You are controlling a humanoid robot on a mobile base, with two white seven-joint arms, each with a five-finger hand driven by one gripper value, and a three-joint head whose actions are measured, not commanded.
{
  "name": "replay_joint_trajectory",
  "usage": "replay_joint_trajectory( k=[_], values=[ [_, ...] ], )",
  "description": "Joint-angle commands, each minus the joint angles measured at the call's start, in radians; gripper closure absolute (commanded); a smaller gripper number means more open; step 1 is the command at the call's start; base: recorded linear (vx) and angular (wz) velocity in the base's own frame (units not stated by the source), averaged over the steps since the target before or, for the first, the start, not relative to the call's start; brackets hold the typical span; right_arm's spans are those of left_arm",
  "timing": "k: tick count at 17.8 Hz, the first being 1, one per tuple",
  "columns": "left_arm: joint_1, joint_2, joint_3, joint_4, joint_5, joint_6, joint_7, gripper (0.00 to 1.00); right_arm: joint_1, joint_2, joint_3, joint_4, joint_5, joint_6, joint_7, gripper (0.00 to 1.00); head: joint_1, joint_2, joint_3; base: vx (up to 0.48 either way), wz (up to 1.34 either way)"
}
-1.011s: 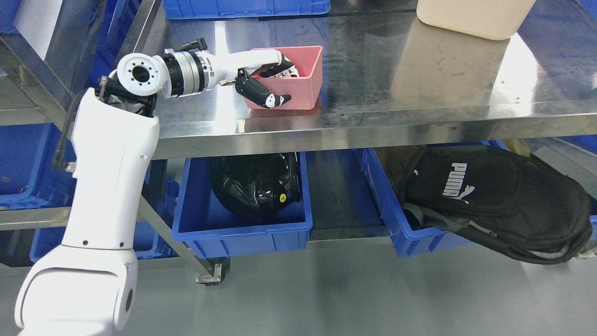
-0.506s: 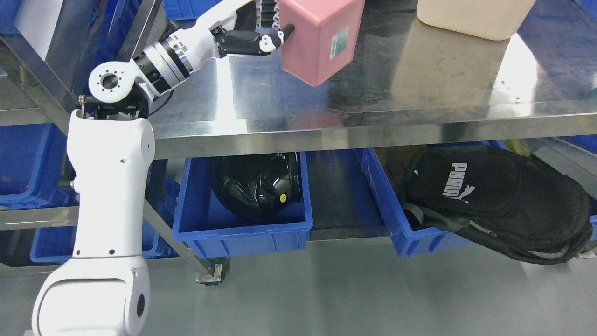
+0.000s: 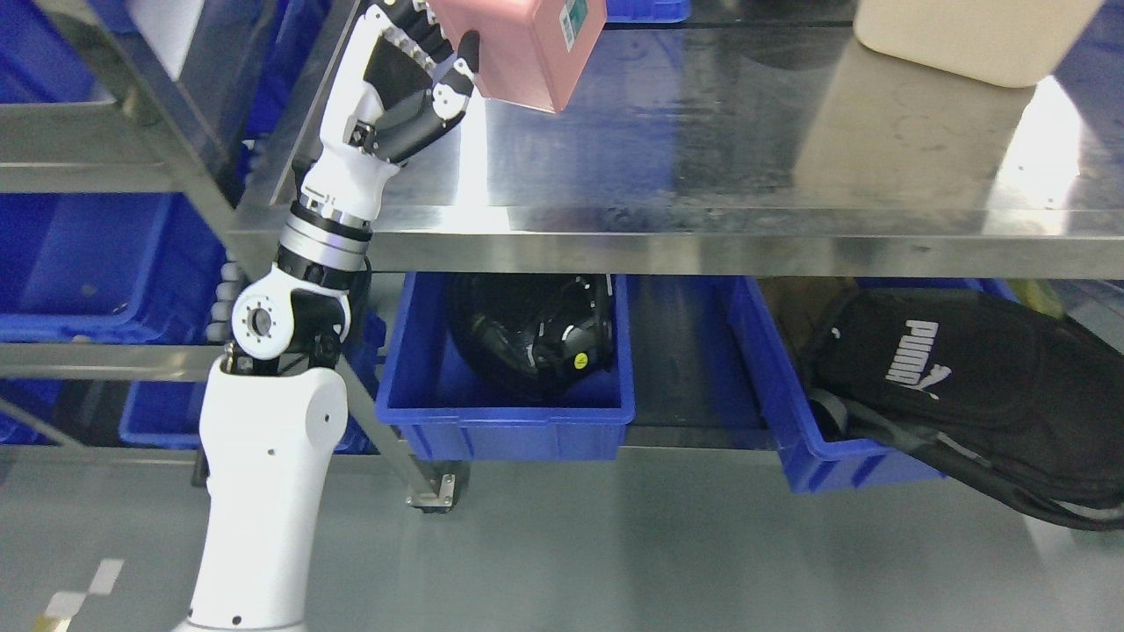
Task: Place storage box into left shelf container
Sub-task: 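Lift the pink box off the shelf with the left hand, then hold the pink box aloft in the left hand while turning toward the rack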
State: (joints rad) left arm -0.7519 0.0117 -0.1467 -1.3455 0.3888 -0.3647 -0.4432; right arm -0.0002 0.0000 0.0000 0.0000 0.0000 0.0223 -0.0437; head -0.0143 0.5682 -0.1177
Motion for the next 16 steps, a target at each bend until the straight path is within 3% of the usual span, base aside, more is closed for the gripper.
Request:
replay_joint_trajectory(
  k=[1, 5, 11, 16],
  values=[
    [0.242, 0.006, -0.149, -0.251, 0.047, -0.080, 0.024, 0.98, 0.009, -0.017, -0.005, -0.017, 0.002, -0.001, 0.001, 0.00, 0.0000, 0.000, 0.000, -0.088, 0.61],
    [0.312, 0.006, -0.154, -0.251, 0.048, -0.114, 0.018, 0.98, 0.009, -0.017, -0.005, -0.017, 0.002, -0.001, 0.001, 0.00, 0.0000, 0.000, 0.000, -0.089, 1.06],
    [0.384, 0.006, -0.131, -0.251, 0.048, -0.152, 0.017, 0.98, 0.009, -0.017, -0.005, -0.017, 0.002, -0.001, 0.001, 0.00, 0.0000, 0.001, 0.000, 0.013, 1.62],
    [0.387, 0.006, -0.113, -0.248, 0.048, -0.165, 0.017, 0.98, 0.009, -0.017, -0.005, -0.017, 0.002, -0.001, 0.001, 0.00, 0.0000, 0.001, 0.000, 0.217, 1.24]
  ],
)
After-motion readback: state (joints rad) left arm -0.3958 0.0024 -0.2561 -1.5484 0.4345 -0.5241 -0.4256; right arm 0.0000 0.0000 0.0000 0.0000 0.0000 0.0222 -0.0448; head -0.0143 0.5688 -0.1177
